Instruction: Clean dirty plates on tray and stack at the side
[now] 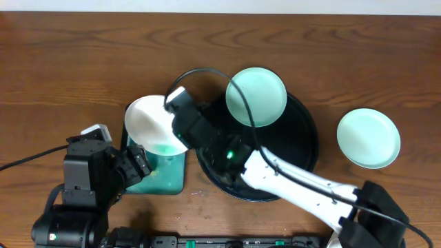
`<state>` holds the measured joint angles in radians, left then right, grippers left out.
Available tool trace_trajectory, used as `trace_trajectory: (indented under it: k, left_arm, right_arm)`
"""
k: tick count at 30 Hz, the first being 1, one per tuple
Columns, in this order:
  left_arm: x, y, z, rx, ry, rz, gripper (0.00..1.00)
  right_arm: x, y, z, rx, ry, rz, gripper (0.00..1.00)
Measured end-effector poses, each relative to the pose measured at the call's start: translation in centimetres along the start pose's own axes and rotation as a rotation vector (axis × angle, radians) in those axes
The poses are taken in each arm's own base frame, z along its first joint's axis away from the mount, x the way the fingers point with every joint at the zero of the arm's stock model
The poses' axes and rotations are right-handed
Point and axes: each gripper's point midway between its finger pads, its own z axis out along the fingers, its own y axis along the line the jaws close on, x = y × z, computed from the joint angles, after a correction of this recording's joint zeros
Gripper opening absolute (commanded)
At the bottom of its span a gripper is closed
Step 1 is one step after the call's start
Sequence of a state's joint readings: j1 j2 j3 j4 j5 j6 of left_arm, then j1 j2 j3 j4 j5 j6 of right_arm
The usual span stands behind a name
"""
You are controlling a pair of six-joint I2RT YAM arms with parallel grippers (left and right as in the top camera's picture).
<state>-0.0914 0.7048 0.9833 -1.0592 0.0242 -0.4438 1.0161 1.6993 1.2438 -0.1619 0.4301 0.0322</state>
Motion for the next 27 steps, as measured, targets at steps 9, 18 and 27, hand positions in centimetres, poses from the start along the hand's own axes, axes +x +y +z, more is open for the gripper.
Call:
trace_trajectory:
  k: [9, 18, 27]
  left_arm:
    - [0.0, 0.0, 0.0, -0.001, 0.0, 0.0, 0.87]
    - [0.0, 0.0, 0.0, 0.0, 0.0, 0.0, 0.87]
    - [0.0, 0.0, 0.0, 0.0, 0.0, 0.0, 0.87]
  right_arm:
    - [-5.1, -0.6, -4.2, 0.202, -0.177, -0.165, 0.01]
    - [-6.8, -0.7, -5.9, 0.311, -0.231, -0.255, 0.01]
    - [-7.0, -0.6, -6.3, 0.333, -0.233, -0.29, 0.01]
